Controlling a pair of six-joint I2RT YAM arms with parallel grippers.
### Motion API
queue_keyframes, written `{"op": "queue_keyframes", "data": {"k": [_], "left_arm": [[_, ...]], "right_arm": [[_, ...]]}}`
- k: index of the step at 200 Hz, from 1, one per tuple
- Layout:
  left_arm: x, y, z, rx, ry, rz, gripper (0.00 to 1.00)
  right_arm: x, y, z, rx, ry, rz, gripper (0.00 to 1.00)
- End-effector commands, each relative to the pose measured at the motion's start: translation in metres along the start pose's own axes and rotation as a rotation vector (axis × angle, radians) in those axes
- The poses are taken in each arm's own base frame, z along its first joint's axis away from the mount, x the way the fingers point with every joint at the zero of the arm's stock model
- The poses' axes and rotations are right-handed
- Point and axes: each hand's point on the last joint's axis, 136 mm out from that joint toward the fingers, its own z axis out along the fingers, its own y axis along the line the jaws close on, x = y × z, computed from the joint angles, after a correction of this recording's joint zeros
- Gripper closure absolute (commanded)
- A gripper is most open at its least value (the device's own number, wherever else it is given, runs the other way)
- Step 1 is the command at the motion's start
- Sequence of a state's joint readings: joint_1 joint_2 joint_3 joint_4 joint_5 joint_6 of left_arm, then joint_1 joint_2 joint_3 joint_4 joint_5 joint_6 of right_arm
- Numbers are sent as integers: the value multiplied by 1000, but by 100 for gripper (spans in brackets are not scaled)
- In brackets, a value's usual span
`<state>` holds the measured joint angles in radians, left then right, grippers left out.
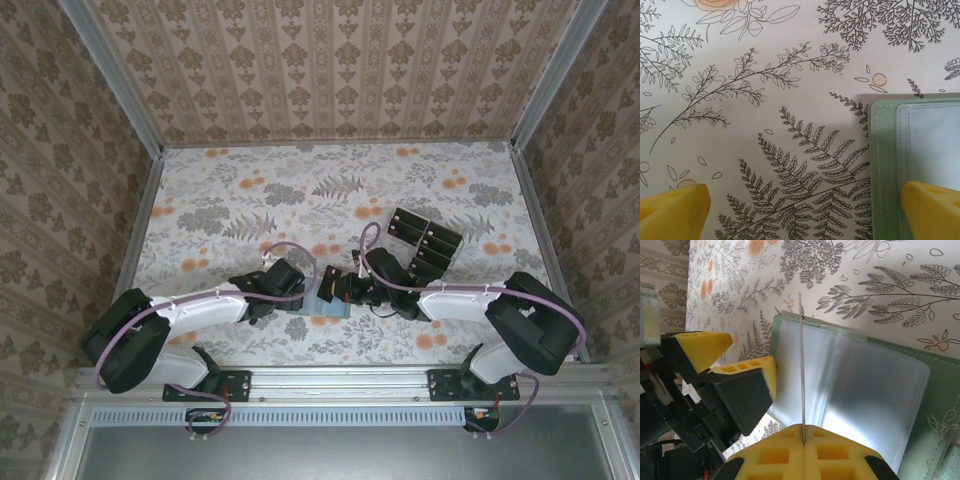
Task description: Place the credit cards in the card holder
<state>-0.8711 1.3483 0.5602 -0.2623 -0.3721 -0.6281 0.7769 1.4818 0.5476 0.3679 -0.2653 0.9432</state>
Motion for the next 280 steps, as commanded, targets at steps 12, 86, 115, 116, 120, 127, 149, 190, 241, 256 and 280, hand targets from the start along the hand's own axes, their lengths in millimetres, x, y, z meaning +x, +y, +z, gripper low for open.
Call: {"op": "queue_keyframes", "data": {"k": [12,86,115,116,120,127,149,190,241,256,280], "left_arm": [[8,6,3,-31,17,1,0],[9,6,4,-31,18,-4,0],[8,5,4,-30,16,-3,0],[8,6,4,-30,15,-4,0],[8,6,4,-31,16,-5,0],[8,6,4,-30,17,-5,0],[8,6,4,-31,16,-5,0],[9,6,4,-31,17,-5,0],[9,6,3,-27,15,-7,0],[9,6,3,-26,15,-7,0],[9,6,2,-26,13,-10,0]], "right_arm": [[1,-1,7,-11,-12,12,100],[13,-6,17,-12,22,25,100],[18,-6,20,-14,34,26,100],[18,-6,20,-13,34,26,100],[19,-6,20,-14,35,27,100],[19,-5,21,-16,35,26,100],[22,-6,22,-16,40,29,100],[24,-11,19,-5,35,38,100],[24,-22,10,28,8,50,100],[24,-24,9,34,5,52,100],[24,-26,7,36,2,53,100]]}}
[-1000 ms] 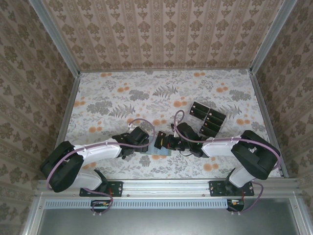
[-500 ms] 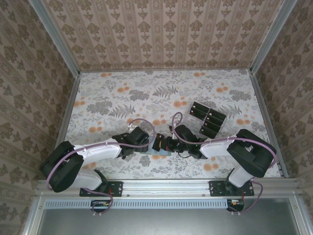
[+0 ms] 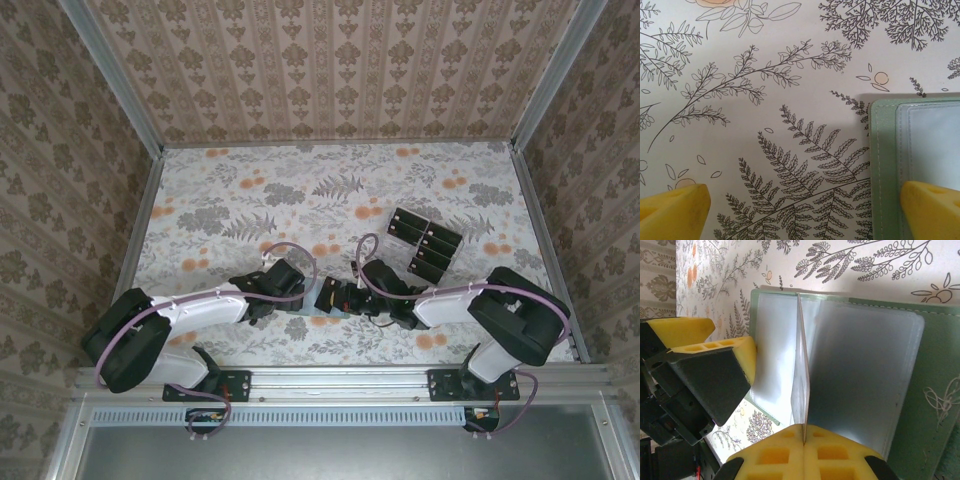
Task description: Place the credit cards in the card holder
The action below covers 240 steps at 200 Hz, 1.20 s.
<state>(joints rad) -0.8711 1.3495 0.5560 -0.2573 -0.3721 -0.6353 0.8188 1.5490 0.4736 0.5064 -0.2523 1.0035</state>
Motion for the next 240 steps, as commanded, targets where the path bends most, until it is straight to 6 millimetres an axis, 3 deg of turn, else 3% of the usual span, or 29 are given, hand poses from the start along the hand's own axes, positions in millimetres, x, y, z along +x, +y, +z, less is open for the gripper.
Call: {"op": "queue_keyframes", "data": {"k": [1,55,240], "left_arm": [[8,6,2,-26,14,-3,0],[8,6,1,-26,12,-3,0],[9,5,2,-22,14,-7,0]], "right_arm": [[0,-11,-5,39,-21,16,100],[4,-14,-4,42,-9,23,100],[12,6,13,-59,54,41,100]]}}
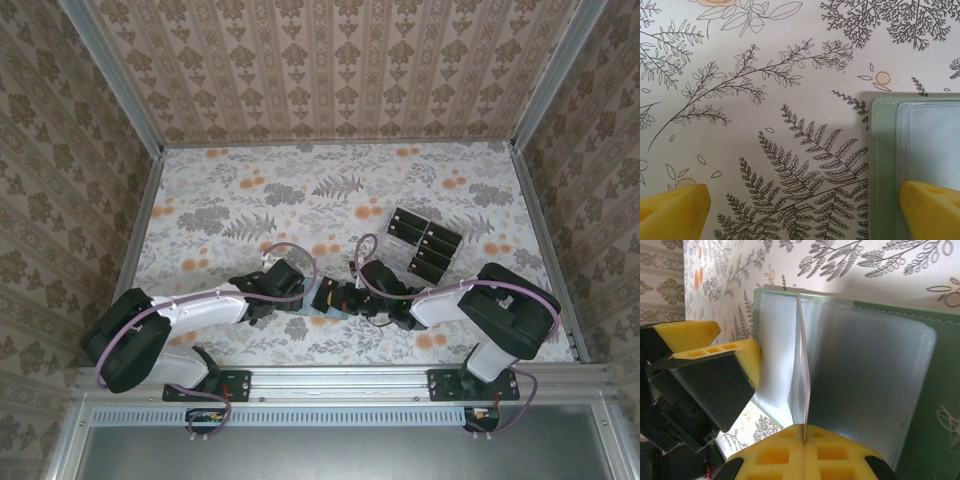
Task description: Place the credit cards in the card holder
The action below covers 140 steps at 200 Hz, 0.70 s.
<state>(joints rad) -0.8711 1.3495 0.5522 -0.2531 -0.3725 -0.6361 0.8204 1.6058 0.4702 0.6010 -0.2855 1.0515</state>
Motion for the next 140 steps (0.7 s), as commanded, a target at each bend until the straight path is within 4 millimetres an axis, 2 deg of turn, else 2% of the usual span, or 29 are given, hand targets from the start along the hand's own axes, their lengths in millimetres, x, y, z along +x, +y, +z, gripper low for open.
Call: {"op": "queue_keyframes", "data": {"k": [1,30,140], "left_arm": [[8,5,2,-22,15,-7,0],[9,5,2,-23,17,-6,0],[10,6,2,-25,17,-6,0]], "right_arm": [[10,2,5,-14,43,3,100],[14,5,5,-35,65,3,100],[27,-6,7,-35,112,53,100]]}}
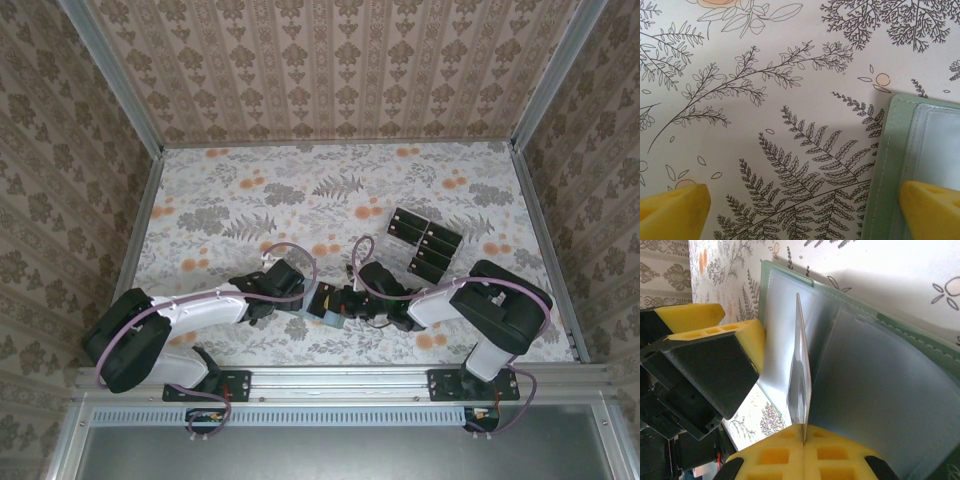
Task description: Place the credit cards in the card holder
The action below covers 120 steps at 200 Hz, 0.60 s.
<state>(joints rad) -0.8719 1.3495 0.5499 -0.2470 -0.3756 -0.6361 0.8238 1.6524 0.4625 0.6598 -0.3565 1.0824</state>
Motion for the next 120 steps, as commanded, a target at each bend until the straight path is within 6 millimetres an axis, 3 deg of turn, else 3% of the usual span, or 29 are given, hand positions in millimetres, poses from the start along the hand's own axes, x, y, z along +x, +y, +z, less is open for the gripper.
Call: {"op": "queue_keyframes", "data": {"k": [1,120], "left_arm": [[11,6,1,-25,21,-5,0],[11,6,1,-29,21,-3,0]], "right_arm": [[14,-7,2,3,48,27,100],[19,-13,7,-17,62,103,100]]}}
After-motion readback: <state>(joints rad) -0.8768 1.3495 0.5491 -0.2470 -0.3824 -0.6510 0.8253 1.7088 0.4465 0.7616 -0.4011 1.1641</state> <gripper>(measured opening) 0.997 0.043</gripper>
